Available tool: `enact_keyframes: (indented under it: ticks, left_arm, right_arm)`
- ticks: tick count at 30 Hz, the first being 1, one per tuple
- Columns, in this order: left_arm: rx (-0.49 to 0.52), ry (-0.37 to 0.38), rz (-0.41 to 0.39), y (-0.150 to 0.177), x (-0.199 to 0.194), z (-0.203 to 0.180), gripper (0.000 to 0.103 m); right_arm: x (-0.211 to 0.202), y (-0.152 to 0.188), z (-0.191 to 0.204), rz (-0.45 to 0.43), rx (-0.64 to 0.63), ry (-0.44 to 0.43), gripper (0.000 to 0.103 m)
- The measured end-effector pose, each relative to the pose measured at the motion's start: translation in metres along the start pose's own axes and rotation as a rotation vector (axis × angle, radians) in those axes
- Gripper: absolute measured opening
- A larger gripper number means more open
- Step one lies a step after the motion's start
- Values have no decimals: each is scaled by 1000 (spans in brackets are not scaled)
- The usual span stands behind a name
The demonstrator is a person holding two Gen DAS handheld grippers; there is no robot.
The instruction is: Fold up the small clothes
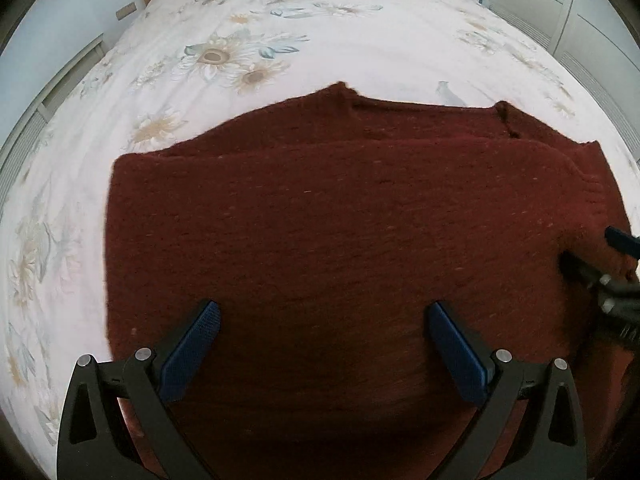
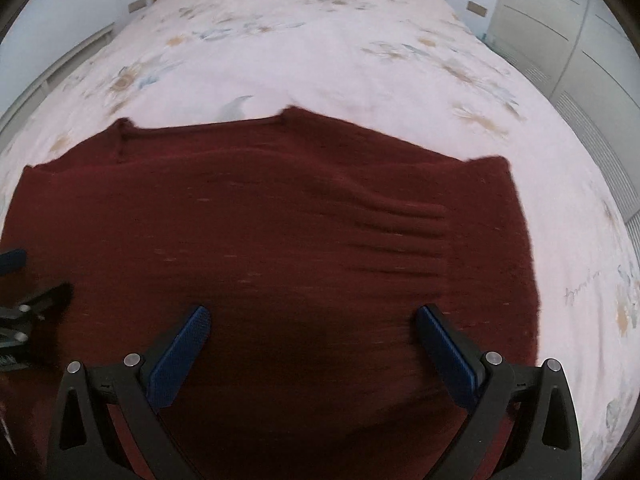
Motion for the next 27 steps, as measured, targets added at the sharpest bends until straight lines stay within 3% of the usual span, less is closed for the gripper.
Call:
enact_keyframes:
  ticks: [2,5,13,19,27]
  left_arm:
    - [-7,-16,0,2,4,13,102]
    - [-57,29,12,7,8,33,102]
    - [-77,97,62,6,11,51,102]
    - [-121,110,-24,3,-28,56,102]
    - [-124,66,-106,20,-91,59,102]
  right_arm:
    - [3,4,-21,20,53,-17,103]
    - [2,8,-42,19,93,-16,103]
    - [-8,16,-56,4,76,-22,102]
    - [-40,21,-57,-28,45,-7,103]
    - [-94,41,-66,-53,62,-32,103]
Point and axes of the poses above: each gripper's, at about its wrist camera, not at the fingertips, and x roughly the way its jaws point, z to its left, y to its underside, the point moved 3 cm from there along x, roughly the way its jaws point, and after that the axes turned 1 degree about y, right-handed, at the moved point
